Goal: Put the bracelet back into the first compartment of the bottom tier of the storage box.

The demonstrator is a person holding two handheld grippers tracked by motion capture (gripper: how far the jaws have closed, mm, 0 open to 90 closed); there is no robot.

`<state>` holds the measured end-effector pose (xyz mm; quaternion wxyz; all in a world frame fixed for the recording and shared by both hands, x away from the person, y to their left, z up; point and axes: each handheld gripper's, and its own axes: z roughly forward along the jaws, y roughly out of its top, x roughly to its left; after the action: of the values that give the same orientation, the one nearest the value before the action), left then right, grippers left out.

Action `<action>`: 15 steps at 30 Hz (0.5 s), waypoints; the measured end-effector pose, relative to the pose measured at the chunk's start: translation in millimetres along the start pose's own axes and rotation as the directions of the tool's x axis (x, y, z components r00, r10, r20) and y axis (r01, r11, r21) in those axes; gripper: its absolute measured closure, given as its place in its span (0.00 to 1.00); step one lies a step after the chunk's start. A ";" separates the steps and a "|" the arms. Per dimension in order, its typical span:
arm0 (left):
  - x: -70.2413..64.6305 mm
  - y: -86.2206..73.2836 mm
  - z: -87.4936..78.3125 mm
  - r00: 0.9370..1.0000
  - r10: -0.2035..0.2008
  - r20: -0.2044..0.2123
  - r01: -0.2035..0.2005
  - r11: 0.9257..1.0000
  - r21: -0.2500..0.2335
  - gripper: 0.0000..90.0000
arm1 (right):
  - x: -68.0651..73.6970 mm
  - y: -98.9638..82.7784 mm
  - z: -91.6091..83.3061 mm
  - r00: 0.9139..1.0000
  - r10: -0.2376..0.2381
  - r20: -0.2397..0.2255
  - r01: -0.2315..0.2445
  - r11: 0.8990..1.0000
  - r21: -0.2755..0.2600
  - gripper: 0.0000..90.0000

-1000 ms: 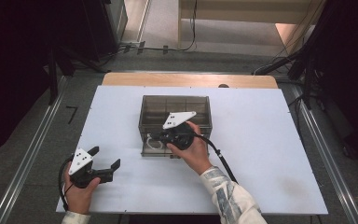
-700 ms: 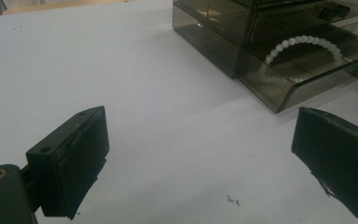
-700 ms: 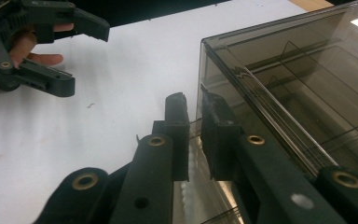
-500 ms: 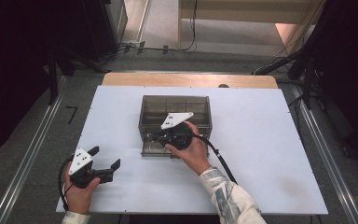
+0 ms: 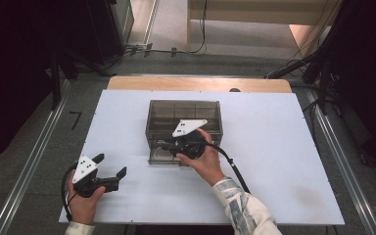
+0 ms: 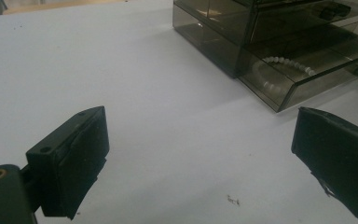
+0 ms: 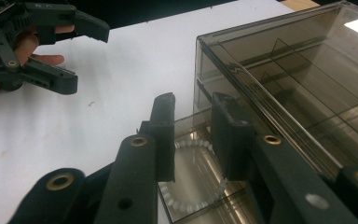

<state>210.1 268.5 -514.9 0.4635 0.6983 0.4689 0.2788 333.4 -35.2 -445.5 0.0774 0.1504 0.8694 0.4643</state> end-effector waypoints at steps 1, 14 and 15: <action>0.0 0.0 0.0 1.000 0.000 0.000 0.000 1.000 0.000 0.05 | 0.3 -0.9 -1.2 1.000 0.002 -0.001 -0.002 1.000 -0.001 0.73; -0.1 0.1 0.3 1.000 0.001 -0.002 -0.001 1.000 0.003 0.05 | 0.2 -19.9 -11.6 1.000 0.012 0.010 -0.012 1.000 0.027 0.65; 0.0 0.1 0.3 1.000 0.001 -0.002 -0.001 1.000 0.003 0.05 | 0.2 -19.9 -11.6 1.000 0.012 0.010 -0.012 1.000 0.027 0.65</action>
<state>210.4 268.3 -514.9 0.4617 0.6990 0.4694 0.2791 326.3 -54.7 -455.5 0.0769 0.1590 0.8742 0.4523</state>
